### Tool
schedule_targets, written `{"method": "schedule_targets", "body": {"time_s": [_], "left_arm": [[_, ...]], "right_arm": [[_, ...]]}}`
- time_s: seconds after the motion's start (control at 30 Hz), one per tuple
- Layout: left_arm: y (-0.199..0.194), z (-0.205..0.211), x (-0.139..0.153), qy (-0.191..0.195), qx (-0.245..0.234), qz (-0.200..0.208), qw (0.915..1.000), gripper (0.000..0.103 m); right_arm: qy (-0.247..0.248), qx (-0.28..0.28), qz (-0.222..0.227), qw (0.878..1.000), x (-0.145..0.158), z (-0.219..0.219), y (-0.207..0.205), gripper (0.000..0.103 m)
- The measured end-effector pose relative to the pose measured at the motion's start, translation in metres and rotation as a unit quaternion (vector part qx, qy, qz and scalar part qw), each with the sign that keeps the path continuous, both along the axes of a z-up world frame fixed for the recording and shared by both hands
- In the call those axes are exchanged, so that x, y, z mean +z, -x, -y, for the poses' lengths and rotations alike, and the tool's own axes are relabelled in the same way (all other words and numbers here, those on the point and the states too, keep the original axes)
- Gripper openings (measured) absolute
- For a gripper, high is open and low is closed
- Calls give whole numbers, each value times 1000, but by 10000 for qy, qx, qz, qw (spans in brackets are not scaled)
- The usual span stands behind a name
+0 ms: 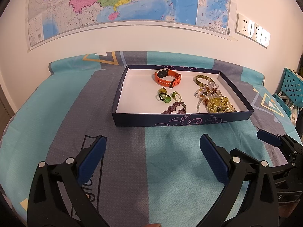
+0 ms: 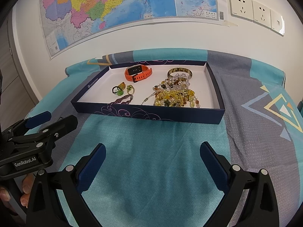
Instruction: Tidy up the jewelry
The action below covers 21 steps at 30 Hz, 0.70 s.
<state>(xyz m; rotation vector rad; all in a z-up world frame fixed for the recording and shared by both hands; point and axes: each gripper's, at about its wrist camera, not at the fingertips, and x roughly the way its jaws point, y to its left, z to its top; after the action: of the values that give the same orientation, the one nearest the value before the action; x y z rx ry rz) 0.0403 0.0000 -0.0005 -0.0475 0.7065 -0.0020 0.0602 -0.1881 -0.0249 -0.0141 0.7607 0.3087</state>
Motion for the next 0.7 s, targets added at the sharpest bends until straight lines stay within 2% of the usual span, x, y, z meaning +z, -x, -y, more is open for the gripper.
{"method": "schedule_targets", "body": {"time_s": [0.5, 0.6, 0.7], "left_arm": [[1, 1, 0, 18, -30, 58, 10000, 98], [-2, 1, -3, 24, -5, -57, 10000, 98], [-11, -5, -12, 129, 46, -348, 9993, 98]], "right_arm": [[0, 2, -25, 10000, 0, 1, 0, 96], [47, 15, -76, 10000, -1, 0, -1, 96], [-59, 10, -160, 9999, -2, 3, -3, 96]]}}
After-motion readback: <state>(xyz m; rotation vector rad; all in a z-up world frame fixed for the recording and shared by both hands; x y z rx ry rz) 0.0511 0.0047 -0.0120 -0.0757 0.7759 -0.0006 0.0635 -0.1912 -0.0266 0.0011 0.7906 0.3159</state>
